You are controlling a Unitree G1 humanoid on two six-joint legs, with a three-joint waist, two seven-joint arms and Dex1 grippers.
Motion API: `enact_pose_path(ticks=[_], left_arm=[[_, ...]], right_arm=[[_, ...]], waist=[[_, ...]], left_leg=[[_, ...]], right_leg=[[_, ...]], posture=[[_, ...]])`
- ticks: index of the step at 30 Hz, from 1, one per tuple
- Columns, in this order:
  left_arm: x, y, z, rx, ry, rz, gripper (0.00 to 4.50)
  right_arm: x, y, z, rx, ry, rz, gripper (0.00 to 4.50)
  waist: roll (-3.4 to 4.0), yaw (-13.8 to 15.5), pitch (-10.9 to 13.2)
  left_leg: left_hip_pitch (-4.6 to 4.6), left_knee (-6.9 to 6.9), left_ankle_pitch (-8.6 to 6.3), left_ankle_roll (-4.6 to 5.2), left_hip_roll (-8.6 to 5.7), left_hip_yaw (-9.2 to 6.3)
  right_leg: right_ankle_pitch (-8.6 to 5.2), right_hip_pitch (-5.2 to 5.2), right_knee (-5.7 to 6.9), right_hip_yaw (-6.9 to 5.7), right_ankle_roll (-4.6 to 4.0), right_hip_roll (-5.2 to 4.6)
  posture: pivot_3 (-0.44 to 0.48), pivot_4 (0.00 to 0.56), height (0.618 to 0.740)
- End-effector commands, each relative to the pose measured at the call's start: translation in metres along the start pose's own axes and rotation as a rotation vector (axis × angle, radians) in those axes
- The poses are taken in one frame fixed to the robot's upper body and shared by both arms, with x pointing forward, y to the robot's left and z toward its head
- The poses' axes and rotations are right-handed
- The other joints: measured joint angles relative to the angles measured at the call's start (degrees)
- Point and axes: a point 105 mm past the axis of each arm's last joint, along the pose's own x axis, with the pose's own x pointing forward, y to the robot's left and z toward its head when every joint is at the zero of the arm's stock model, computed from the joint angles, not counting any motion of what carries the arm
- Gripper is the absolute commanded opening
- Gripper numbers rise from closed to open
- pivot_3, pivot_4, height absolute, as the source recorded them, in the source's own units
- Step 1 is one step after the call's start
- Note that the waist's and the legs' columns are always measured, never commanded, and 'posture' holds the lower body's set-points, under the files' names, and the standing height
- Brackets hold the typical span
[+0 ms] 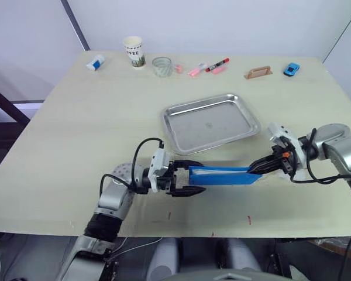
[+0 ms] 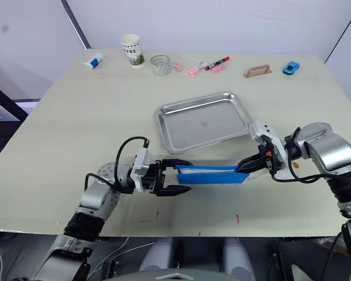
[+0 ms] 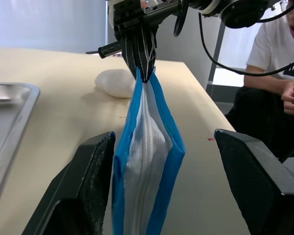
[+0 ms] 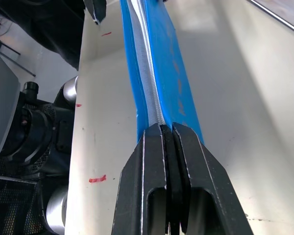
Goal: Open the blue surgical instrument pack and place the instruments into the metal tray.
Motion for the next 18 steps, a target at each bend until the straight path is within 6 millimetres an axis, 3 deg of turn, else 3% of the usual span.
enact_pose_path(ticks=[1, 5, 6, 8, 12, 18], left_arm=[[0.0010, 0.0020, 0.0072, 0.042, -0.014, -0.007, 3.47], [0.0018, 0.0042, 0.0097, 0.042, -0.026, -0.003, 2.94], [0.0014, 0.0045, 0.0095, 0.042, -0.026, -0.002, 2.33], [0.0008, 0.0045, 0.0091, 0.041, -0.025, 0.000, 1.99], [0.0007, 0.0041, 0.0087, 0.045, -0.023, -0.001, 0.12], [0.0019, 0.0043, 0.0086, 0.057, -0.027, 0.006, 0.05]], right_arm=[[0.0033, -0.0024, -0.0037, 0.006, 0.022, -0.007, 0.00], [0.0040, -0.0024, -0.0034, 0.004, 0.021, -0.005, 0.00], [0.0042, -0.0023, -0.0033, 0.004, 0.020, -0.004, 0.00], [0.0044, -0.0021, -0.0034, 0.004, 0.019, -0.004, 0.00], [0.0044, -0.0023, -0.0039, 0.004, 0.019, -0.006, 0.00], [0.0049, -0.0030, -0.0046, 0.005, 0.017, -0.011, 0.00]], waist=[[0.00, -0.03, 0.00], [0.00, -0.03, 0.00], [0.00, -0.05, 0.00], [0.00, -0.08, 0.00], [0.00, -0.08, 0.00], [0.00, -0.09, 0.00]], left_leg=[[0.00, 0.00, 0.00, 0.00, 0.00, 0.00], [0.00, 0.00, 0.00, 0.00, 0.00, -0.01], [0.00, 0.00, 0.00, 0.00, 0.00, -0.01], [0.00, 0.00, 0.00, 0.00, 0.00, -0.01], [0.00, 0.00, 0.00, 0.00, 0.01, -0.01], [0.00, 0.00, 0.00, 0.00, 0.01, -0.01]], right_leg=[[0.00, 0.00, 0.00, 0.00, 0.00, 0.00], [0.00, 0.00, 0.00, -0.01, 0.00, 0.00], [0.00, 0.00, 0.00, -0.01, 0.00, 0.00], [0.00, 0.00, 0.00, 0.00, 0.00, 0.00], [0.00, 0.00, 0.00, 0.00, 0.00, 0.01], [0.00, 0.00, 0.00, 0.00, 0.00, 0.01]], posture=[[0.000, 0.150, 0.740], [0.000, 0.150, 0.740], [0.000, 0.150, 0.740], [0.000, 0.150, 0.740], [0.000, 0.150, 0.740], [0.000, 0.150, 0.740]])
